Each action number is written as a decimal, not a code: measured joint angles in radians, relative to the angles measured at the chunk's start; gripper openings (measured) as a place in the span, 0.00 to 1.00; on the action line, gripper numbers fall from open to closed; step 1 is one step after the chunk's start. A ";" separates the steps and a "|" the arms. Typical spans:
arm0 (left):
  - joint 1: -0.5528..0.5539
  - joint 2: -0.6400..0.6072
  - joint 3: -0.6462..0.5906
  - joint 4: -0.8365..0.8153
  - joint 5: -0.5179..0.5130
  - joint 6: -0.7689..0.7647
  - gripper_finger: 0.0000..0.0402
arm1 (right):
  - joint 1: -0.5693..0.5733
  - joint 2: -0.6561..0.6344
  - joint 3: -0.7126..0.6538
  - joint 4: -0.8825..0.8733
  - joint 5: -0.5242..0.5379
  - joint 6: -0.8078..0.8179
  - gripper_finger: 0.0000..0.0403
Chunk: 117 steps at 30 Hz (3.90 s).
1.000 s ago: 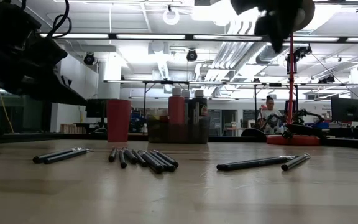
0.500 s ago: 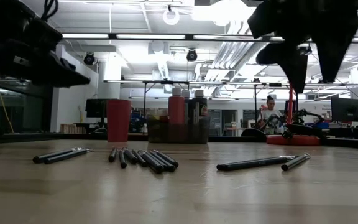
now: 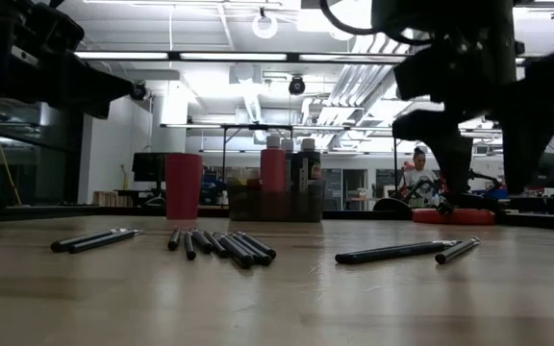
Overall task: Pick & Place Paint Supplies
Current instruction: Put the black paint brush into the pink cup
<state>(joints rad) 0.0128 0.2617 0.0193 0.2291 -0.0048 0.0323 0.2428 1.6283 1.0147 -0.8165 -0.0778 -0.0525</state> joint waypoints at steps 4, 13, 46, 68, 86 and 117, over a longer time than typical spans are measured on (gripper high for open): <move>0.000 0.001 0.000 -0.001 -0.001 -0.001 0.01 | 0.000 0.000 -0.047 0.084 0.005 -0.039 0.62; 0.000 0.003 0.000 -0.001 -0.001 -0.015 0.01 | 0.000 0.000 -0.112 0.179 0.035 -0.124 0.62; 0.000 0.003 0.000 -0.001 -0.002 -0.015 0.01 | 0.000 0.000 -0.193 0.306 0.023 -0.138 0.30; 0.000 0.003 0.000 0.000 -0.003 -0.015 0.01 | 0.000 -0.003 -0.226 0.311 0.027 -0.154 0.14; 0.000 0.003 0.000 0.000 -0.006 -0.015 0.01 | 0.001 0.005 -0.158 0.181 -0.012 -0.098 0.01; 0.000 0.319 0.337 0.000 -0.142 -0.204 0.33 | -0.029 0.000 0.352 -0.205 0.991 -0.727 0.01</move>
<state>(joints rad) 0.0132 0.5804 0.3560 0.2294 -0.1466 -0.1721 0.2139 1.6287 1.3663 -1.0215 0.9133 -0.7800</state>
